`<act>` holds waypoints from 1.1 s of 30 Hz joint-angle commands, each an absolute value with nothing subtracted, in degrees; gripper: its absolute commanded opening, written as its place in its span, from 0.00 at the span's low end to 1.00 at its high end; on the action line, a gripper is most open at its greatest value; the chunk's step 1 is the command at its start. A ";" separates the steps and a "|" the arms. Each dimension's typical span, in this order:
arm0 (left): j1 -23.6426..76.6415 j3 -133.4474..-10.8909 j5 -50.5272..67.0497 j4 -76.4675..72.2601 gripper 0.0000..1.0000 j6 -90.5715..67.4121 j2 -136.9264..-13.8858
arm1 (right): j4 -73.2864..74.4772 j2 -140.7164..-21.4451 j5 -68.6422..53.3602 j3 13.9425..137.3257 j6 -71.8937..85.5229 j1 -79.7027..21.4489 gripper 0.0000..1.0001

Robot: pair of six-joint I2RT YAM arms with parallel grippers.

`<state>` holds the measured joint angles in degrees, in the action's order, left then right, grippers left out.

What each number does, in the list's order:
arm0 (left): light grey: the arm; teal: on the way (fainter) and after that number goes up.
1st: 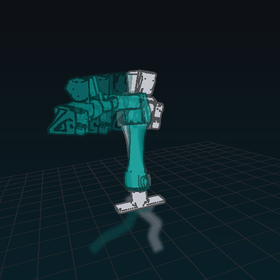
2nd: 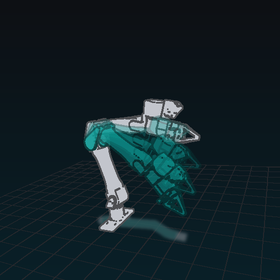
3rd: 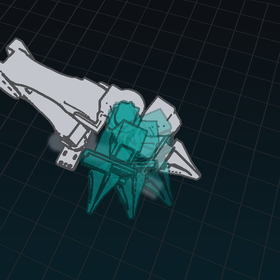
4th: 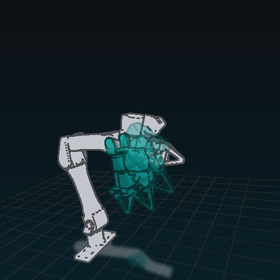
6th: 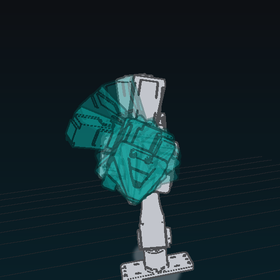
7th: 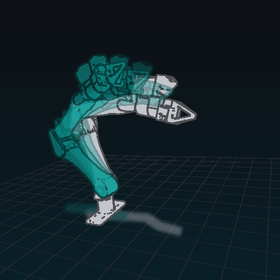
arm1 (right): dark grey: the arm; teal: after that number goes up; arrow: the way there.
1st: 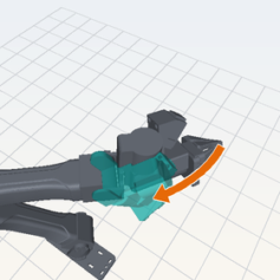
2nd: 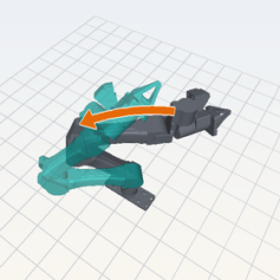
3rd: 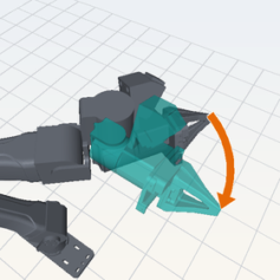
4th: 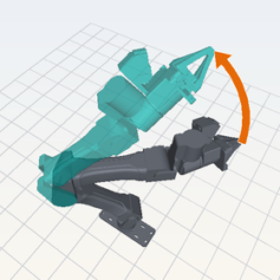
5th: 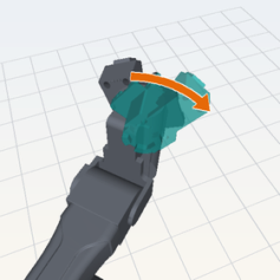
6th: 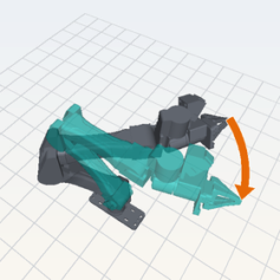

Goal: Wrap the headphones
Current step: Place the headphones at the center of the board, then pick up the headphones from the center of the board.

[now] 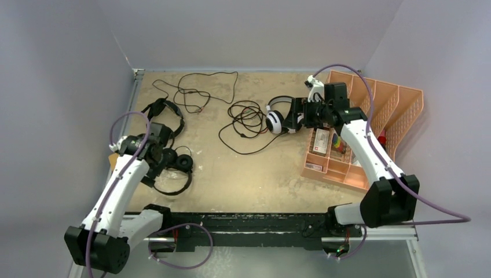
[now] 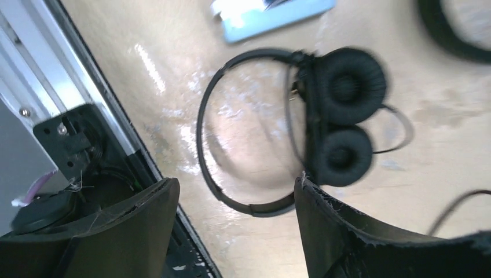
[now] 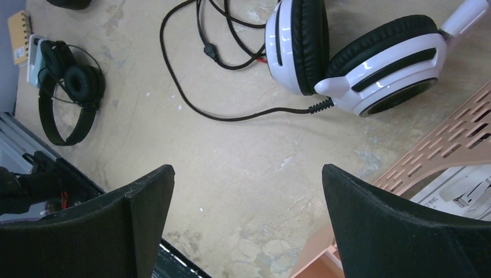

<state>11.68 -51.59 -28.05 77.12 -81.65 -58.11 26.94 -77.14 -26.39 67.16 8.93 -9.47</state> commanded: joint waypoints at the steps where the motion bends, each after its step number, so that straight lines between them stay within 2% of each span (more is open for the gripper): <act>1: 11.34 -63.71 -37.82 82.92 0.72 -75.71 -56.13 | 28.58 -80.07 -24.17 71.73 8.14 -9.90 0.99; 5: 11.34 -69.92 -44.10 75.64 0.74 -66.86 -52.78 | 28.62 -83.44 -22.79 74.01 9.20 -11.32 0.99; 6: 11.36 -70.50 -44.55 72.92 0.70 -64.39 -52.15 | 28.72 -84.48 -22.35 74.92 9.49 -12.01 0.98; 8: 11.37 -70.48 -42.29 65.50 0.62 -57.99 -51.06 | 28.73 -86.81 -20.51 76.53 10.18 -13.91 0.99; 12: 11.49 -69.90 -34.77 53.37 0.61 -46.45 -51.29 | 30.10 -92.98 -15.81 81.72 10.89 -17.78 0.99; 18: 11.78 -67.10 -12.59 40.89 0.74 -32.06 -52.65 | 30.35 -99.96 -4.71 87.62 10.00 -20.15 0.99; 22: 11.86 -64.95 -1.15 35.37 0.79 -29.00 -53.74 | 32.88 -107.05 -2.84 93.34 7.70 -20.23 0.99; 29: 11.87 -63.13 6.75 31.70 0.81 -28.89 -56.51 | 29.36 -111.47 -1.61 91.21 4.25 -21.49 0.89; 33: 11.87 -64.32 7.88 31.65 0.79 -29.37 -59.80 | 27.25 -112.49 -2.81 89.37 0.56 -21.84 0.75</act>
<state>11.70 -63.09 3.53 35.70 -30.68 -57.58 28.75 -112.99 -3.46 91.02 4.93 -21.26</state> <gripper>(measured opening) 0.807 0.809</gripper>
